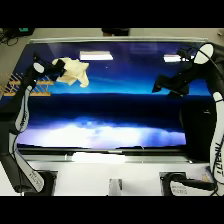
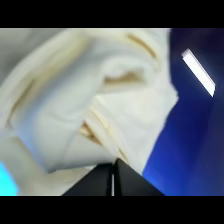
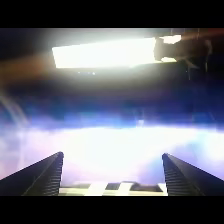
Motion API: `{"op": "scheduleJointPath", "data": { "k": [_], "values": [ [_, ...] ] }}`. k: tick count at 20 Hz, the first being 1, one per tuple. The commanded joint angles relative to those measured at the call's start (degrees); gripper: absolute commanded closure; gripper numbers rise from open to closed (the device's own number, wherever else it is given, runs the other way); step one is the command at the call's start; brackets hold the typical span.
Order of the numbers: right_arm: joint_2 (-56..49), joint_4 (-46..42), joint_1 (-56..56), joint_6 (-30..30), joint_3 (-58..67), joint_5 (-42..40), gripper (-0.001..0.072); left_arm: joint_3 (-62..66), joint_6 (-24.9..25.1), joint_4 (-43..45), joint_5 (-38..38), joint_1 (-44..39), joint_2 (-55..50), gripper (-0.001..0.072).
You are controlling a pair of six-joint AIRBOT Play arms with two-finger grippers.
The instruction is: Fold the shirts.
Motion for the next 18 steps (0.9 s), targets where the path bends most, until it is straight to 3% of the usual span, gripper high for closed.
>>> {"op": "scheduleJointPath", "data": {
  "k": [1,4,7,11,14,16,18],
  "values": [
    [-0.02,-3.23,0.02,-3.21,0.04,-4.37,0.0047,0.04,14.14,-0.28,-0.79,-2.36,10.36,0.0678],
    [0.35,-4.72,0.02,-7.56,0.15,-3.39,0.0045,0.02,23.23,-0.22,-2.86,-7.48,23.34,0.0679],
    [4.39,-5.14,0.02,-11.3,0.37,-0.81,0.0045,-0.02,26.93,0.9,-5.4,-14.19,36.24,0.0678],
    [15.34,-9.35,0.02,-10.73,3.58,-0.9,0.0045,-0.07,26.49,9.97,-15.72,-24.41,45.0,0.0678],
    [23.63,-9.66,0.02,-8.17,3.76,1.11,0.0049,-3.23,20.26,11.82,-25.27,-30.93,44.92,0.0677],
    [26.45,-9.68,0.02,-7.43,3.76,5.88,0.0112,-11.47,16.7,11.82,-25.59,-34.45,44.87,0.0677],
    [26.75,-9.66,0.02,-7.61,3.69,11.37,0.0105,-22.23,16.65,11.67,-24.7,-38.03,44.0,0.0677]
  ]
}}
